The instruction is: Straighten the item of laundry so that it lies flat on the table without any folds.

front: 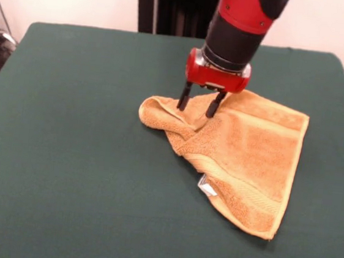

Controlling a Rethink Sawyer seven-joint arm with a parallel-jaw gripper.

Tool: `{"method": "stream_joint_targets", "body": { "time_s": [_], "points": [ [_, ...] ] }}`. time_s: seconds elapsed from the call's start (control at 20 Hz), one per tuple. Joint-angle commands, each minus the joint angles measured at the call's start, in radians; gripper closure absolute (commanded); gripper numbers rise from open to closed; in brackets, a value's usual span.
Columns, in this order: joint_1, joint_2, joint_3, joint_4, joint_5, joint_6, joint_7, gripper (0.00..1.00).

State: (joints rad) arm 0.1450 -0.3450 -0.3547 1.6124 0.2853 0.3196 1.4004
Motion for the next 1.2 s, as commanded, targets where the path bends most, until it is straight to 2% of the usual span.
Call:
{"method": "stream_joint_targets", "body": {
  "time_s": [0.05,0.65,1.2],
  "points": [
    [-0.081,-0.017,0.243,0.066,0.113,0.041,0.264,0.0],
    [-0.038,-0.014,0.227,-0.023,0.171,0.152,0.311,0.0],
    [-0.051,0.008,0.242,-0.003,0.182,0.092,0.275,0.0]
  ]
}}
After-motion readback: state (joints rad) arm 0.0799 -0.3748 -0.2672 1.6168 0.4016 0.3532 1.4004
